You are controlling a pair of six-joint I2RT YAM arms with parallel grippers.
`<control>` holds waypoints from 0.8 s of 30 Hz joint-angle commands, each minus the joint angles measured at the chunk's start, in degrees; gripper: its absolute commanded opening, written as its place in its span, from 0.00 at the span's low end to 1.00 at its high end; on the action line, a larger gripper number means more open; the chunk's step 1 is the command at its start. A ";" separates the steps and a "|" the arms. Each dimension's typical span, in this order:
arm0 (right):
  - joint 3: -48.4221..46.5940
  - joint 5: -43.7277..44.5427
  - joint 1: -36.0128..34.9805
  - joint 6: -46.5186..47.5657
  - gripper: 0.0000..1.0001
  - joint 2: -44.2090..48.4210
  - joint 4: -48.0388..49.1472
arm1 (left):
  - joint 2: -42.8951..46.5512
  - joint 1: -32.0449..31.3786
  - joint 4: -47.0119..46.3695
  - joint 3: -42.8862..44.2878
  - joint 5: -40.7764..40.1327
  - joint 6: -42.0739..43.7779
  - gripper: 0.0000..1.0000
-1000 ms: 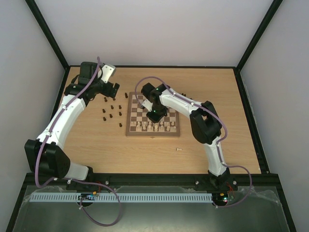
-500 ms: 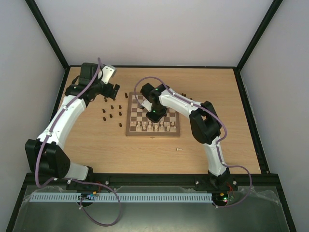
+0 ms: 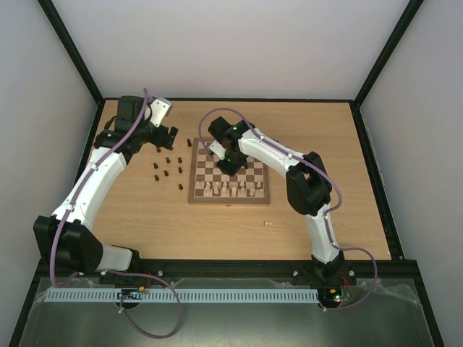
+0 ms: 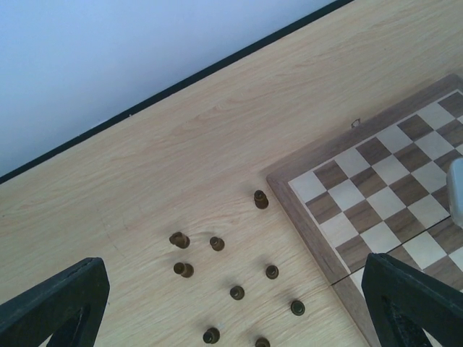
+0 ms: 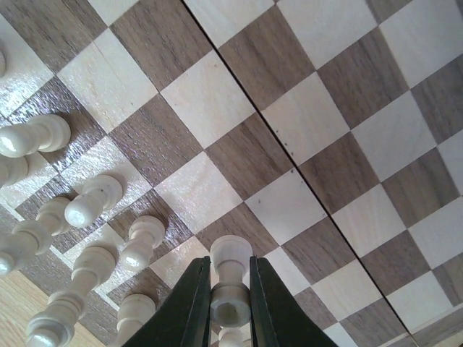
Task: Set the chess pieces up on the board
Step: Pick up the chess piece from the chessboard, then place the chess piece on the chessboard.
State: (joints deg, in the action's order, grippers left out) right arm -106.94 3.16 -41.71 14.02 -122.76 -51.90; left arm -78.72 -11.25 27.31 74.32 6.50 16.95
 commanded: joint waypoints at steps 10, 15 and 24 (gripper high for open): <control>-7.74 1.04 -5.25 2.55 0.09 2.82 -4.20 | 2.44 5.08 -1.03 -0.38 -0.05 -2.82 0.99; -9.81 1.10 -8.38 3.06 0.10 3.25 -5.17 | 4.23 10.47 -0.94 -1.53 1.49 -4.78 0.99; -13.37 0.06 -13.57 3.63 0.10 1.24 -7.85 | 11.08 15.51 -0.40 -5.26 2.39 -5.26 0.99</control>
State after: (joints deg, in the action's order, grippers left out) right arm -118.04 3.51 -53.65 16.75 -121.97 -54.85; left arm -70.46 2.92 26.92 70.35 7.60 12.58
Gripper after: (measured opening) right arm 0.123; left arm 0.990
